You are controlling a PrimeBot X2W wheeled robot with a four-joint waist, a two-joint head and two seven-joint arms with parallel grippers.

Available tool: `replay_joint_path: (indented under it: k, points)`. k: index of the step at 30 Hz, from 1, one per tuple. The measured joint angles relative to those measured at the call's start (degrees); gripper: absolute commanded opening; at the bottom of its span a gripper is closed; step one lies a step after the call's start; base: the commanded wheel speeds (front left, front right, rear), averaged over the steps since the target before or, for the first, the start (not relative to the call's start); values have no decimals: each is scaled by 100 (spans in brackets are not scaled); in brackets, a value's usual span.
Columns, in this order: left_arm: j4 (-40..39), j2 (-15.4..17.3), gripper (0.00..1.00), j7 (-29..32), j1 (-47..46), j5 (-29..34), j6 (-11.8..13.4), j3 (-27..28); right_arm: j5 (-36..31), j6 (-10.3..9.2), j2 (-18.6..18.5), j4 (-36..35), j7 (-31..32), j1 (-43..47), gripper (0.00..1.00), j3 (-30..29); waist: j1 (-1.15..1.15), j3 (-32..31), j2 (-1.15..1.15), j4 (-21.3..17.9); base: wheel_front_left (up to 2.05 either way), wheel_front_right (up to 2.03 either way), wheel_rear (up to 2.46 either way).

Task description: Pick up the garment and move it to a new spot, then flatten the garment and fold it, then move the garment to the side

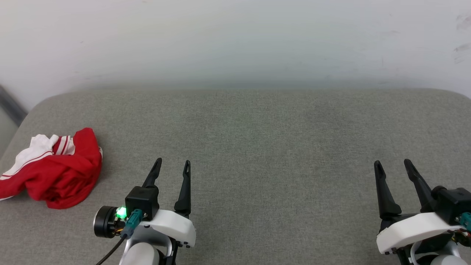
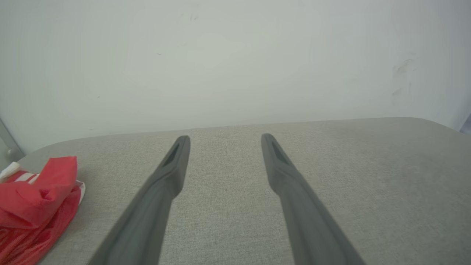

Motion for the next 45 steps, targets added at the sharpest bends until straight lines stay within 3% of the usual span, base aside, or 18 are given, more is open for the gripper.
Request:
replay_joint_path:
  k: [30, 38, 45]
  points:
    - [221, -52, 100, -99, -104, -82, -16, 9, -210, 0, 1, 177, -138, -13, 100, -29, 0, 45, 0, 187, 0, 0, 0]
    - [185, -66, 100, -99, -176, -253, -3, 92, -247, 0, 3, 45, -121, -24, 100, 33, 0, 95, 0, 591, 0, 0, 0]
    - [15, -73, 100, -99, -239, -379, 51, 256, -324, 0, 4, -122, -18, -97, 100, 140, 0, 206, 0, 1276, 0, 0, 0]
